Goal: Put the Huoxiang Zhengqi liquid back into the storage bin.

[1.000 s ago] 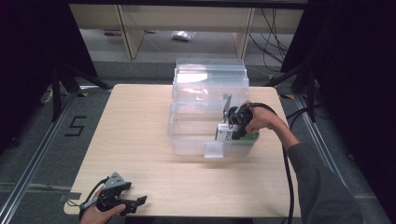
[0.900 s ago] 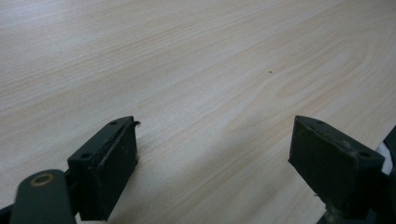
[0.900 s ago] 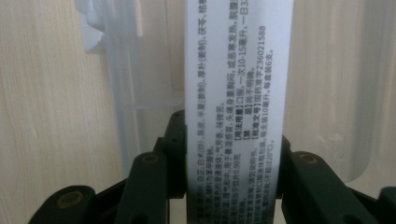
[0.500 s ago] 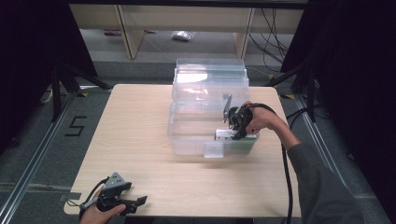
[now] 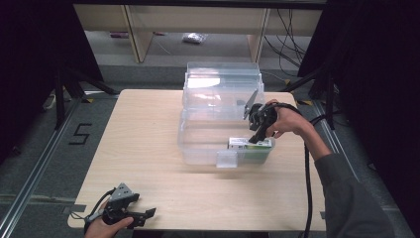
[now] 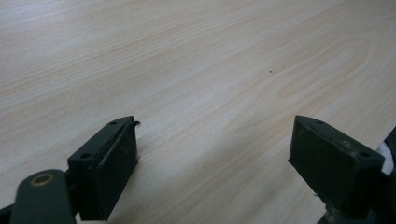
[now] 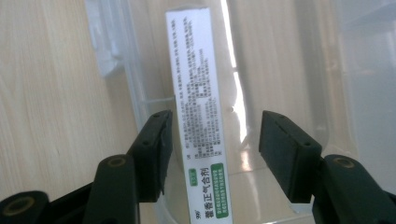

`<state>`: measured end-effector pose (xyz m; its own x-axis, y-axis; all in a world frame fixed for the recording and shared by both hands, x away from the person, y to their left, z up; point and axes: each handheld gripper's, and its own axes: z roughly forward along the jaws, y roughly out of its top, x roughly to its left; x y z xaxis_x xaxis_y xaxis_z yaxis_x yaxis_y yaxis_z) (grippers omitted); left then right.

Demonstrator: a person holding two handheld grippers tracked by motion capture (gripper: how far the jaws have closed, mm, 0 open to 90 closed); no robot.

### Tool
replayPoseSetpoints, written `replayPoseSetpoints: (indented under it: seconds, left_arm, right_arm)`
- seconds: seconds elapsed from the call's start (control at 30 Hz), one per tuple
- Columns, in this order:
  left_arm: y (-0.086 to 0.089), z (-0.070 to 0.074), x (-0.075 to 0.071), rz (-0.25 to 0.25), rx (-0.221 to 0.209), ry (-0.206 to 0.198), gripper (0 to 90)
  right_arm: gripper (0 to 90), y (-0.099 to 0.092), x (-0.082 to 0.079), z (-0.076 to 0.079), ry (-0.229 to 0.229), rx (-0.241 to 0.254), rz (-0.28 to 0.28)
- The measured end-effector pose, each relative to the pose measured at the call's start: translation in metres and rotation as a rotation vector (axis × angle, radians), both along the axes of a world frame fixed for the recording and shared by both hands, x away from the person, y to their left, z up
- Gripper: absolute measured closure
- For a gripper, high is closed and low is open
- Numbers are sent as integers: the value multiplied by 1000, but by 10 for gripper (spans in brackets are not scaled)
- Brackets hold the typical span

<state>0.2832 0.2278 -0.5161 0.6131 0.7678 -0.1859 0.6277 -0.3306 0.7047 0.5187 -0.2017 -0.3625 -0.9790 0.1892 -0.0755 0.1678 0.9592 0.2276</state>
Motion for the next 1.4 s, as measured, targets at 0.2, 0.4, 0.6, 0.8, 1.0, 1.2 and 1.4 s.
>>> replayPoseSetpoints:
  seconds: [0.2,0.4,0.6,0.8,1.0,1.2,1.4]
  left_arm:
    - [0,0,0,2,-2,-2,149]
    - [0,0,0,3,-1,-2,149]
    - [0,0,0,4,-3,0,148]
    - [0,0,0,6,-5,-2,149]
    - [0,0,0,6,-4,-2,149]
    - [-1,0,0,6,-5,0,148]
    - [-1,0,0,7,-7,0,149]
  right_arm:
    - [405,-3,-5,9,-15,76,-93]
    - [382,-4,-12,10,-26,114,-137]
    - [368,-8,-20,13,-60,176,-163]
    - [351,-12,-27,11,-68,206,-183]
    - [340,-19,-35,11,-71,260,-243]
    - [323,-23,-38,7,-67,296,-254]
    - [320,-23,-41,7,-79,300,-239]
